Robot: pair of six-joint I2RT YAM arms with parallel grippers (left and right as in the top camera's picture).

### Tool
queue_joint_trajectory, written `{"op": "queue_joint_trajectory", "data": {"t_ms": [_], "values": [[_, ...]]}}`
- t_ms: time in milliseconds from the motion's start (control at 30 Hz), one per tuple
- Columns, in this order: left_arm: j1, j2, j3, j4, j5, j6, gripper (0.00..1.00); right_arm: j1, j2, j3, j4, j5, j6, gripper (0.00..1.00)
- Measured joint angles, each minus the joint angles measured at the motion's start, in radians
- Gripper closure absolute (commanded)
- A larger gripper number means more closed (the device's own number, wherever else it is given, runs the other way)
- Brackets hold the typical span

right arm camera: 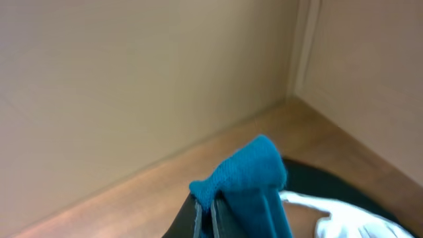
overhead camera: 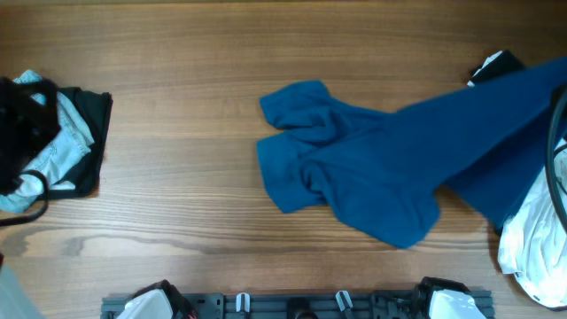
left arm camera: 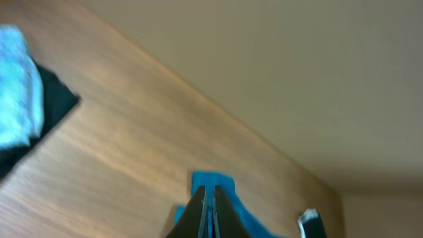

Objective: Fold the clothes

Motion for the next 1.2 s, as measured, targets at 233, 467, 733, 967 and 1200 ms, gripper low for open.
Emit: {"op": "queue_joint_trajectory", "data": {"t_ms": [233,467,733,967,1200], "values": [[-0.182,0.139,-0.004,-0.094,0.035,0.028,0.35,-0.001,0.190,0.000,-0.106,0.011,0.000,0.96],[-0.434,0.381,-0.011,-0.115,0.040,0.038,0.23,-0.001,0.270,0.000,-0.150,0.011,-0.003,0.96],[-0.629,0.665,-0.014,-0.174,0.016,0.040,0.20,-0.001,0.269,0.000,-0.150,0.056,-0.045,0.96],[-0.724,0.849,-0.086,-0.177,-0.032,0.049,0.19,-0.001,0.269,0.000,-0.150,0.071,-0.053,0.96],[-0.748,0.883,-0.289,-0.071,-0.073,0.049,0.18,-0.001,0.269,0.000,-0.150,0.078,-0.053,0.96]]}}
